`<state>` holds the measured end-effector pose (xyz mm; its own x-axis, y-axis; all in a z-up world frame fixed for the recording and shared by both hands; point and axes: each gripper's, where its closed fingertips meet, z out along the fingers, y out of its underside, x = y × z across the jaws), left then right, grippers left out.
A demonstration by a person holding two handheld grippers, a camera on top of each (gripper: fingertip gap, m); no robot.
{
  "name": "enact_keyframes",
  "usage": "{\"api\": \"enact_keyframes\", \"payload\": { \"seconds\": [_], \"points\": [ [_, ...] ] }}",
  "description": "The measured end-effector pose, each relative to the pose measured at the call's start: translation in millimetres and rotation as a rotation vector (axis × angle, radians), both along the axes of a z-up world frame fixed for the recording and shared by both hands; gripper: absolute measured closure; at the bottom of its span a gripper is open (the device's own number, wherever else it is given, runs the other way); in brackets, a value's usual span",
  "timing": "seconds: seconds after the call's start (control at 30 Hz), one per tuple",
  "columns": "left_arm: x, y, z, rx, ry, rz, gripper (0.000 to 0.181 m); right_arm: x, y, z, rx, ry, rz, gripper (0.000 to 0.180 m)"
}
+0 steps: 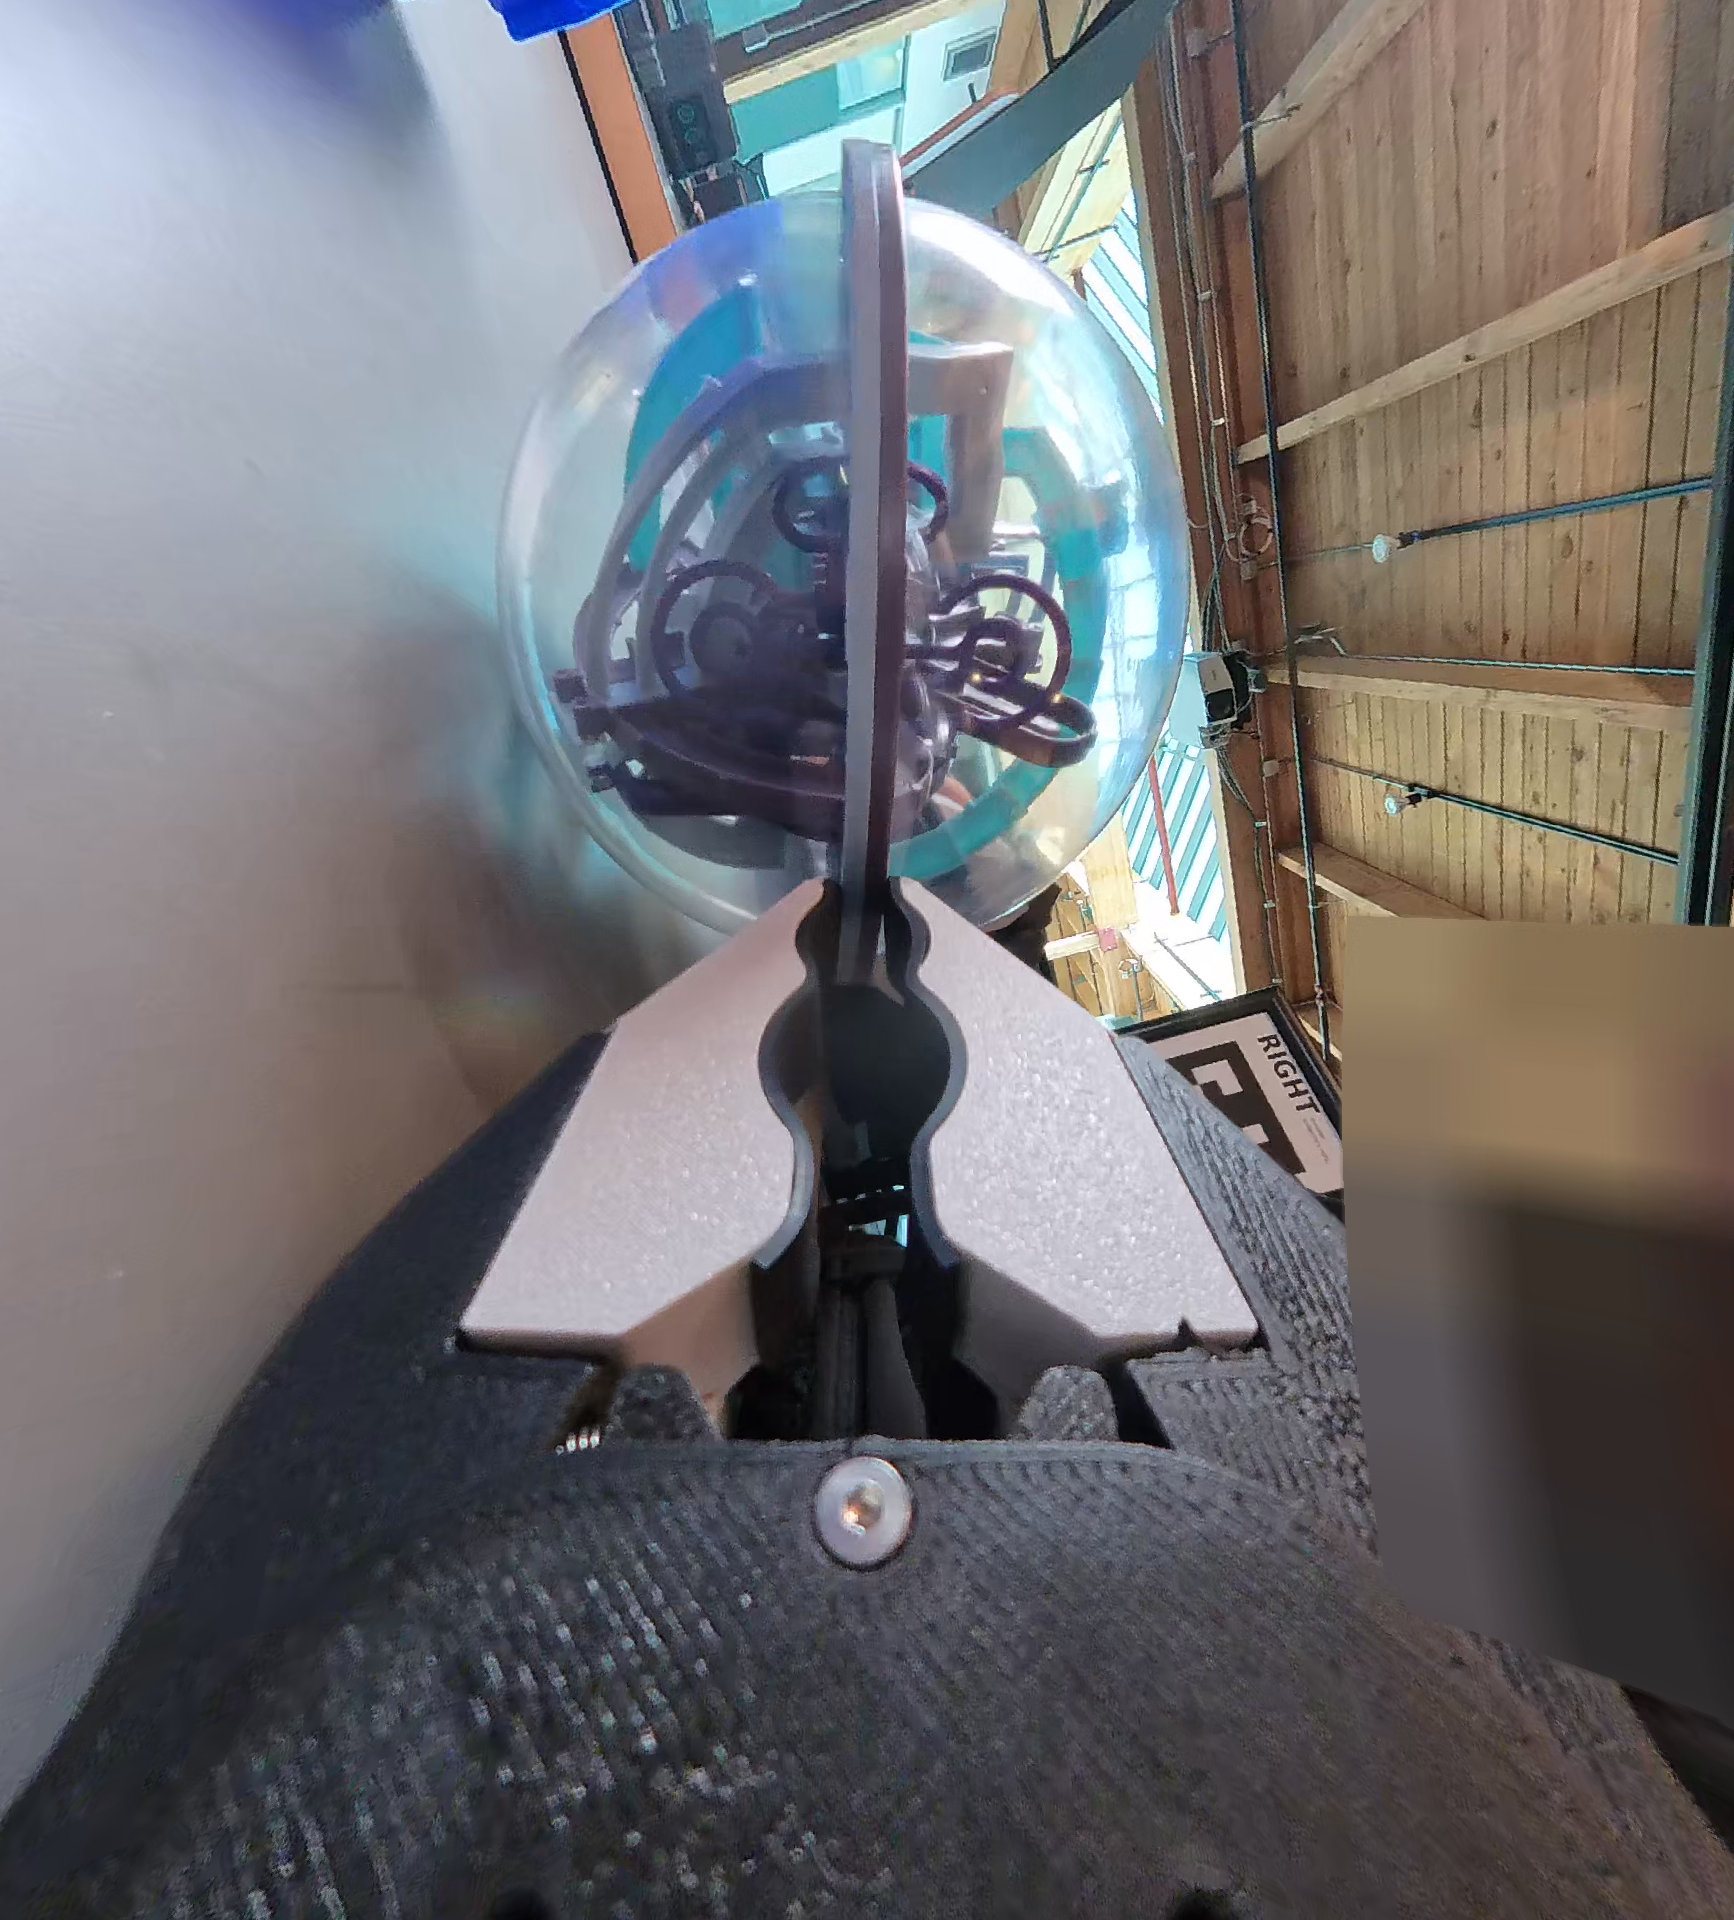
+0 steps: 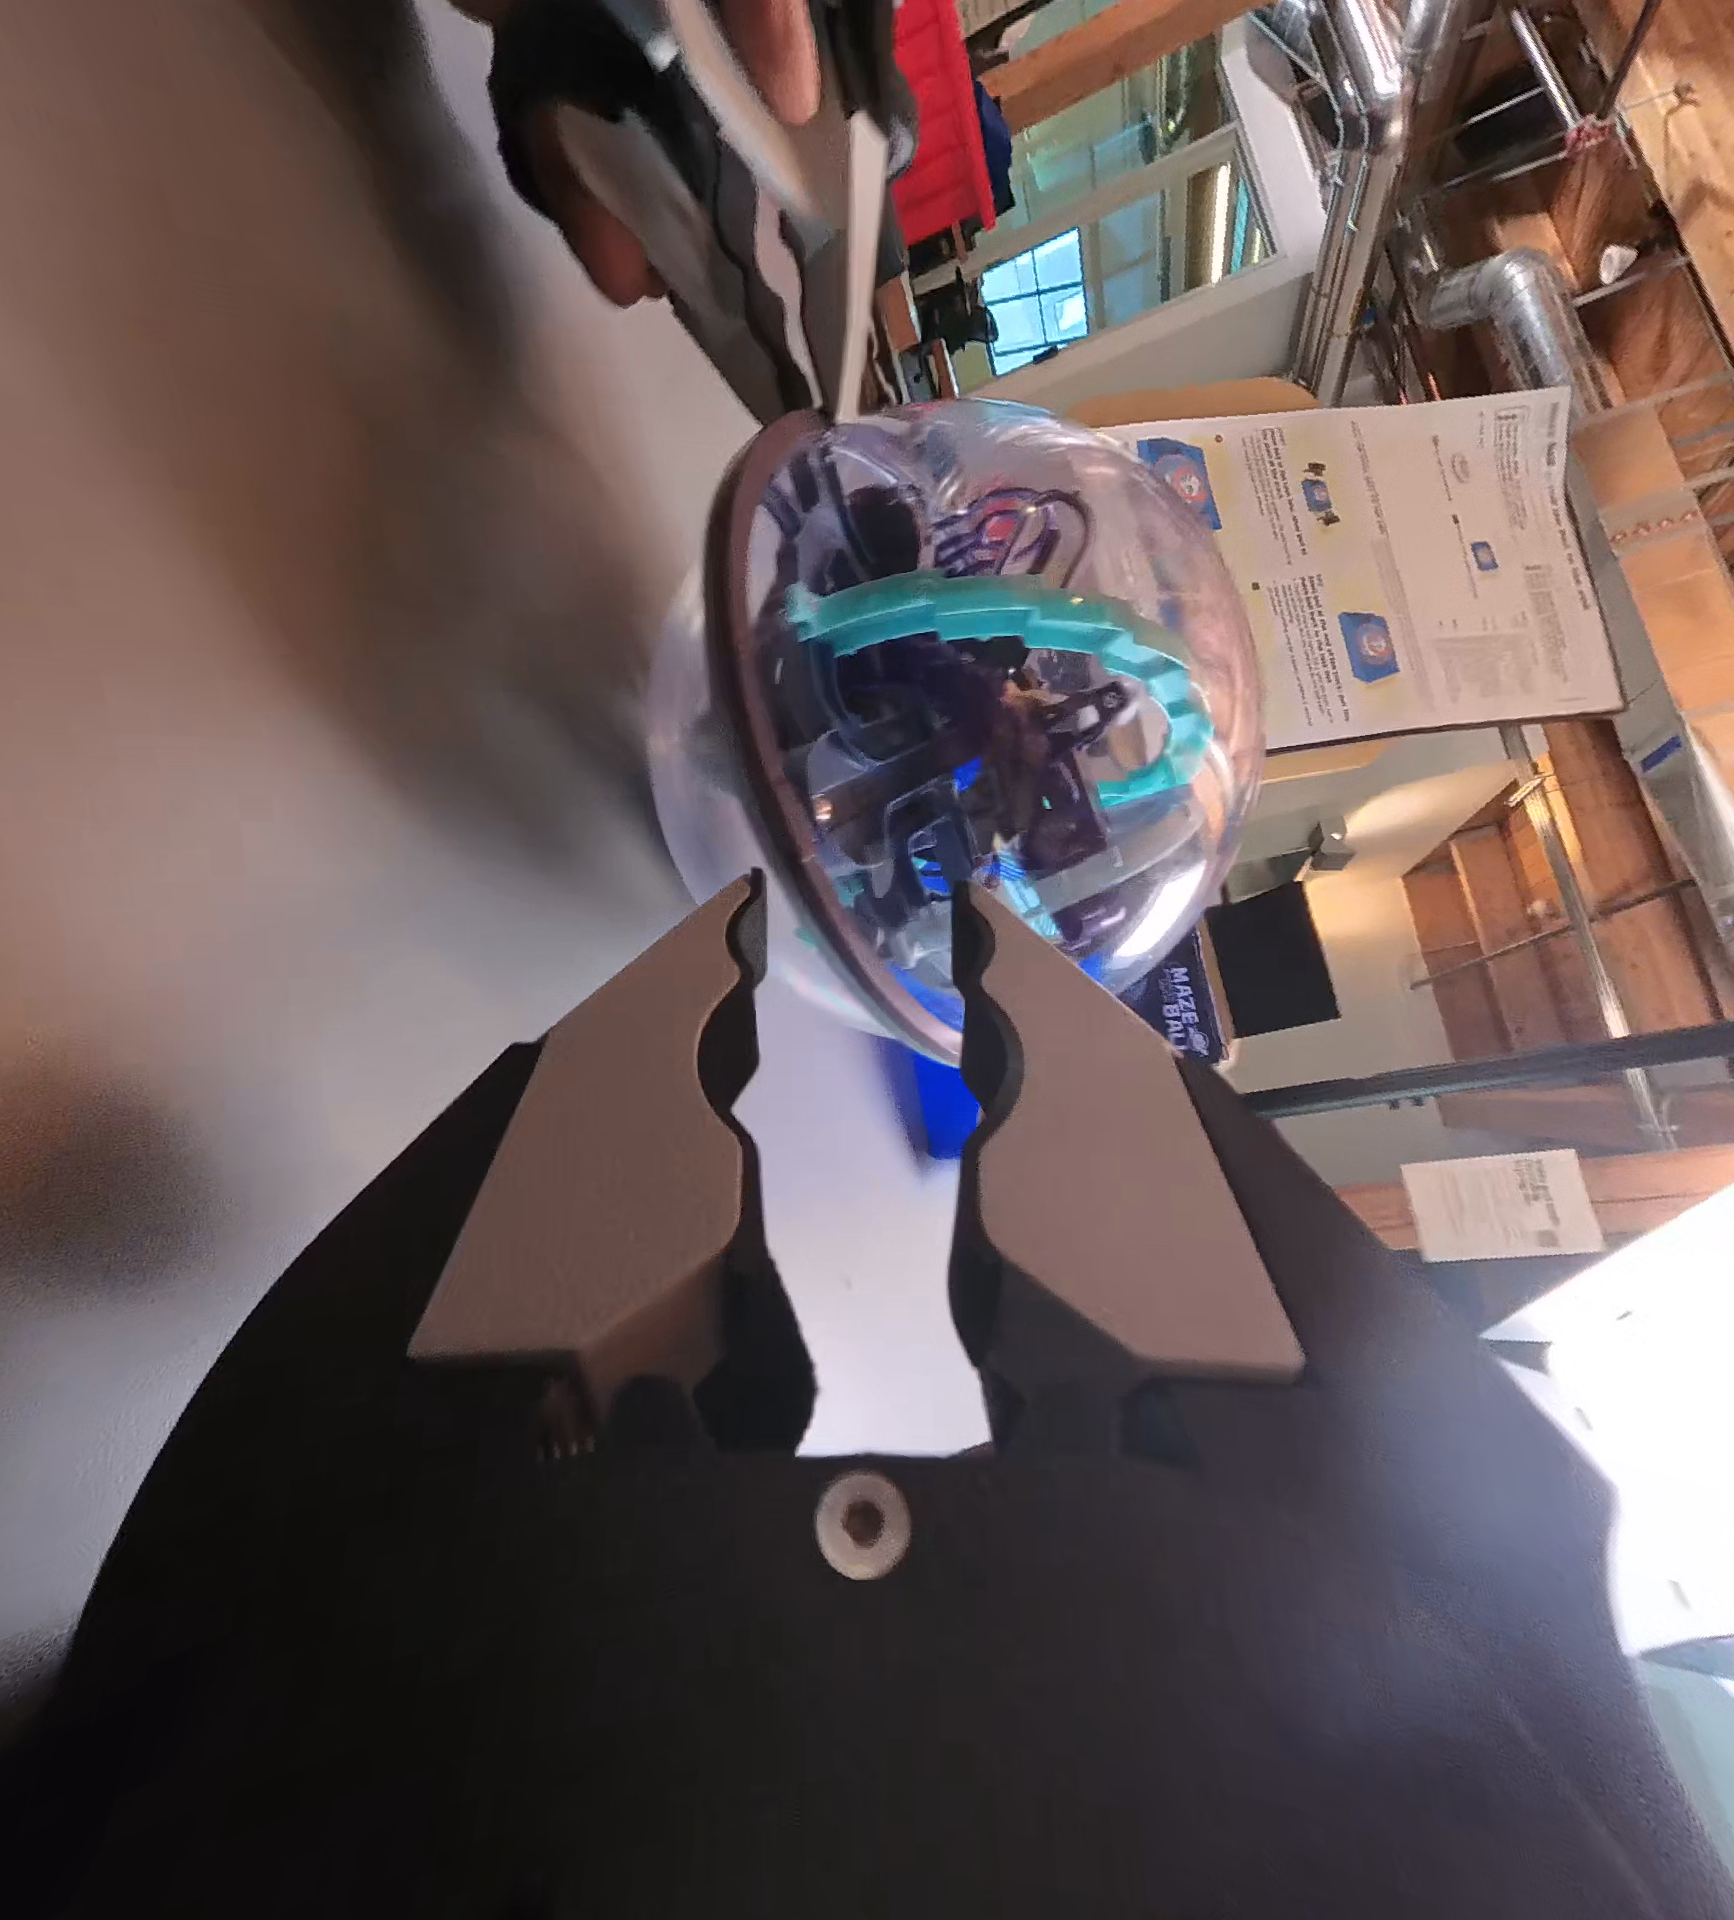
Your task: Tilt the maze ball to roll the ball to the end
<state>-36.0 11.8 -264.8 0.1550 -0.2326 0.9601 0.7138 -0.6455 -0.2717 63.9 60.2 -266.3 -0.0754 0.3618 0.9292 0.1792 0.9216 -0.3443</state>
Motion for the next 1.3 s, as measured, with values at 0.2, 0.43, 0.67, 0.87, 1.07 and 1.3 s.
{"api": "enact_keyframes", "payload": {
  "seconds": [0.2, 0.43, 0.67, 0.87, 1.07, 1.3],
  "points": [
    [3.5, -1.9, 2.3, 0.022, -0.033, -0.012, 0.174, -7.3, 7.6, -3.6, 0.181, 0.026, -0.067, 0.159],
    [5.0, -4.7, 2.7, 0.022, -0.039, -0.024, 0.174, -13.7, 13.0, 0.0, 0.219, 0.05, -0.075, 0.172],
    [0.3, -6.0, 10.6, 0.108, 0.109, -0.013, 0.154, -14.3, 12.5, -1.9, 0.245, 0.046, -0.071, 0.173],
    [-43.1, 10.8, 35.5, 0.274, 0.534, 0.067, 0.099, -13.5, 14.6, -1.5, 0.26, 0.047, -0.067, 0.174],
    [-46.3, 36.5, 60.5, 0.445, 0.813, -0.002, 0.057, -13.4, 12.3, -3.6, 0.27, 0.044, -0.061, 0.174],
    [-14.2, 59.5, 63.0, 0.575, 1.029, -0.258, 0.041, -14.5, 10.2, -4.1, 0.271, 0.046, -0.046, 0.174]
  ]
}}
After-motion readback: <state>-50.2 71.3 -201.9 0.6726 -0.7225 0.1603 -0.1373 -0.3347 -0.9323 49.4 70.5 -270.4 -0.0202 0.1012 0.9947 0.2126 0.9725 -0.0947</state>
